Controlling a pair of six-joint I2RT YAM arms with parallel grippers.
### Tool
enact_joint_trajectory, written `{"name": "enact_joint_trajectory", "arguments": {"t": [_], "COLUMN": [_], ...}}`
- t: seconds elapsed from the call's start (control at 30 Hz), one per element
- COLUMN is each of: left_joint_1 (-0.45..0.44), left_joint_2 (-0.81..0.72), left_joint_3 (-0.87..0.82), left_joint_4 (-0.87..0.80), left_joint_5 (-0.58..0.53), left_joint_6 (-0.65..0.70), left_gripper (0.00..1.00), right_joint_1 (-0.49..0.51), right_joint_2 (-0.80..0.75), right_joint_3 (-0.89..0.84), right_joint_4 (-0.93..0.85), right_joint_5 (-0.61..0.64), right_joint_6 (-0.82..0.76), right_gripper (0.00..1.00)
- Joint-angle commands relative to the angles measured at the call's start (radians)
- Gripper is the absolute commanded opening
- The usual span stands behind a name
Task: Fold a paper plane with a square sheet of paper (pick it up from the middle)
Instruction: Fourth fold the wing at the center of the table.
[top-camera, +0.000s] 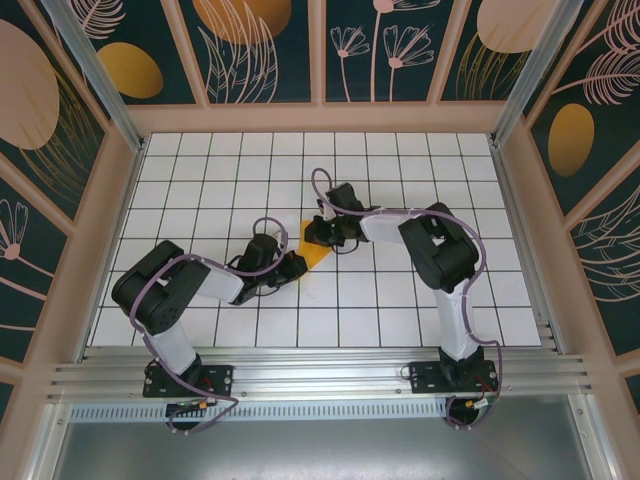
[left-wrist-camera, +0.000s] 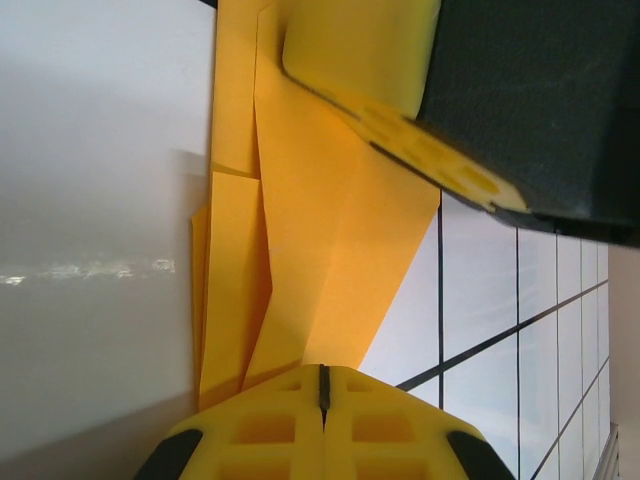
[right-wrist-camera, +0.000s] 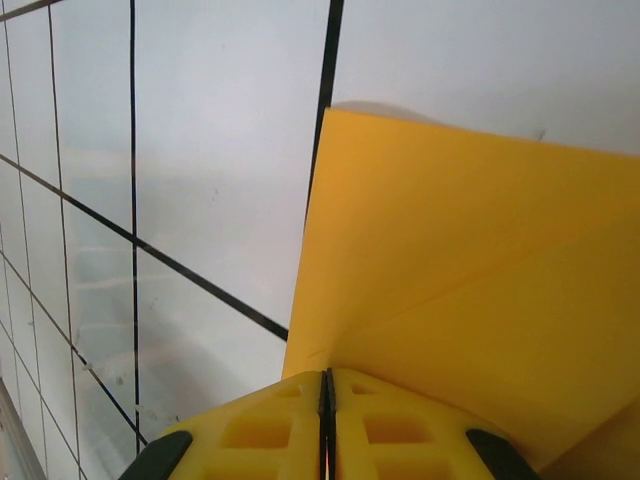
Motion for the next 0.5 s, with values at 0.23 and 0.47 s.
{"name": "enact_joint_trajectory", "arguments": {"t": [0.23,0.47], "left_joint_1": [0.01,0.01], "left_joint_2": [0.089,0.087], "left_joint_3": [-0.061,-0.068], "left_joint_4": [-0.268,-0.272], "left_joint_5": [-0.08,-0.083], "left_joint_6": [0.048,0.053], "left_gripper": [0.0,0.0], "right_joint_1": [-0.106,-0.138], "right_joint_2": [0.103,0.154], "right_joint_3": [0.115,0.205], "right_joint_4": [-0.064,-0.115], "right_joint_5": [0.106,0.116], "right_joint_6": [-0.072,-0.086], "right_gripper": [0.13,0.14]}}
